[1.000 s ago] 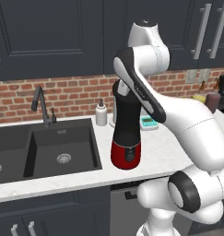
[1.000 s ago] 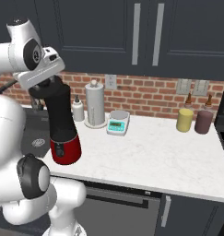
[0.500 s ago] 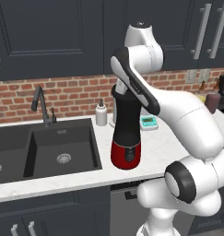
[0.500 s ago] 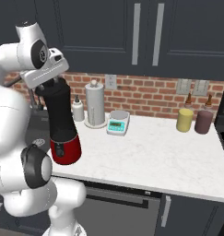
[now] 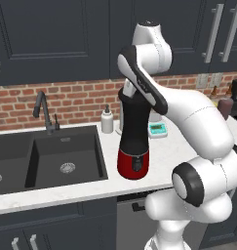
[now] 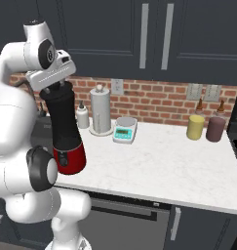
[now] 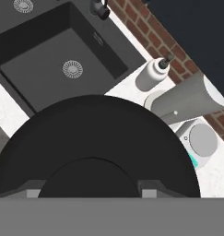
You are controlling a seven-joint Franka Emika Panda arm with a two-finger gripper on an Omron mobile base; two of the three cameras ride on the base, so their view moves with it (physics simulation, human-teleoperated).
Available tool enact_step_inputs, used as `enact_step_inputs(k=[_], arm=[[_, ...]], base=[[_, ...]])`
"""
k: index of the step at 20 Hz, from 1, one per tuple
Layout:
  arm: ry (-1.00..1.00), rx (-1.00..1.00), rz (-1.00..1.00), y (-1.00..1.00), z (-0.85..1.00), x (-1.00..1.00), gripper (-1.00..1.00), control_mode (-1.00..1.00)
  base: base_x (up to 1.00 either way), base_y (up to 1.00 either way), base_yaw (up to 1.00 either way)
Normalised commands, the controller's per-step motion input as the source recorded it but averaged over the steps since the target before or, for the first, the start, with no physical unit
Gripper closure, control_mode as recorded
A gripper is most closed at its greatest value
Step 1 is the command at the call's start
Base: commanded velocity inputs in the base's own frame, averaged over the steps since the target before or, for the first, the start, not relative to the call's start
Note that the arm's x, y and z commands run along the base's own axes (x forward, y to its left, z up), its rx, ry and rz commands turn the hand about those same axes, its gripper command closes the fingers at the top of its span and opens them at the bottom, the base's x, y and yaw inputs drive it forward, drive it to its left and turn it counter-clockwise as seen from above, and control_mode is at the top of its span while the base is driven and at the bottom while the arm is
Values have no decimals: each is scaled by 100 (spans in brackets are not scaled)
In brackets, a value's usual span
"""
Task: Close the lid blender by securely placing the lid on top.
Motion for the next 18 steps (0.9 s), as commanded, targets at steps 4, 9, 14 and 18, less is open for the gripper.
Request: enact_step_inputs(k=[4, 9, 14, 18], arm=[[0, 0, 3, -29, -33, 0, 100, -100], [0, -1, 1, -11, -49, 0, 100, -100], [0, -2, 0, -2, -57, 4, 100, -100], [0, 0, 0, -23, -51, 0, 100, -100]], base=[[0, 0, 0], [0, 0, 0], [0, 0, 0], [0, 0, 0]])
